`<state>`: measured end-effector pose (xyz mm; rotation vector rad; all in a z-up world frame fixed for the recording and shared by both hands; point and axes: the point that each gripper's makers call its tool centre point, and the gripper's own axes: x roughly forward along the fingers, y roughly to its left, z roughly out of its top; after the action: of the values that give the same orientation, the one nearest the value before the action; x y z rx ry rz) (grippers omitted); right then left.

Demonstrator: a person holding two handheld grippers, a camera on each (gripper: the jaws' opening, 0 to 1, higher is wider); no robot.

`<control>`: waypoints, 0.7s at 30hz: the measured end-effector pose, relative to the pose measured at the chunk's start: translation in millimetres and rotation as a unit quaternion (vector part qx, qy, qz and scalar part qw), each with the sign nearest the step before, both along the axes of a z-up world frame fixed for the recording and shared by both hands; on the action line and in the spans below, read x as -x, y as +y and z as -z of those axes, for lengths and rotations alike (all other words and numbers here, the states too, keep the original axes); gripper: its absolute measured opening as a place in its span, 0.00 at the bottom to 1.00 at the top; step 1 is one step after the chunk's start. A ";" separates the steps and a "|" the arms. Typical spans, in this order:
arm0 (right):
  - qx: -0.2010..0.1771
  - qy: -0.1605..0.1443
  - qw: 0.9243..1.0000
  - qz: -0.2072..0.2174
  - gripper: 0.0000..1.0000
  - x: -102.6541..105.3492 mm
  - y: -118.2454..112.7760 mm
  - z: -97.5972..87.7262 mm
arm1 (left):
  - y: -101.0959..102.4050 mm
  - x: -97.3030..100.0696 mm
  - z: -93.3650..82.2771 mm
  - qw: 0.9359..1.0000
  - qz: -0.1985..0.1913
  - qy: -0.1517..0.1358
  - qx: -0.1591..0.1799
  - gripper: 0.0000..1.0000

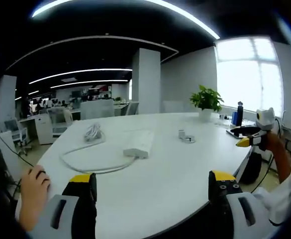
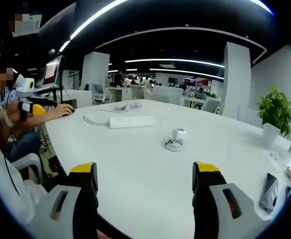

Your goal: Straighten the power strip on the desk, plug the charger into it

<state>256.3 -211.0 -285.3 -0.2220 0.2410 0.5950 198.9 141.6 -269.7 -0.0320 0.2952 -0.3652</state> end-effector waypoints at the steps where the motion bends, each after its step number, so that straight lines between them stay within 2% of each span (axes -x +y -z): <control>1: 0.001 0.001 1.000 -0.001 0.76 -0.9 0.7 1.1 | 0.4 -1.2 1.0 1.000 -0.001 0.001 -0.001 0.93; 7: 0.004 0.005 1.000 -0.001 0.76 -6.0 2.0 2.8 | 0.5 -6.2 4.8 1.000 0.000 0.009 -0.003 0.93; 13: 0.015 0.016 1.000 -0.023 0.77 -4.1 6.1 1.2 | 2.2 -13.8 -2.9 1.000 -0.005 0.009 -0.007 0.93; 17: -0.010 0.009 1.000 -0.028 0.78 -5.7 5.5 -10.8 | 1.2 -18.8 -1.4 1.000 -0.006 0.018 -0.010 0.94; 21: -0.010 0.007 1.000 -0.024 0.80 -11.8 5.8 -12.0 | -0.3 -23.4 -1.5 1.000 -0.005 0.020 -0.013 0.95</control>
<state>268.1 -205.2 -273.3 -0.2046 0.2444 0.6472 222.3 141.3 -268.2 -0.0155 0.3386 -0.3506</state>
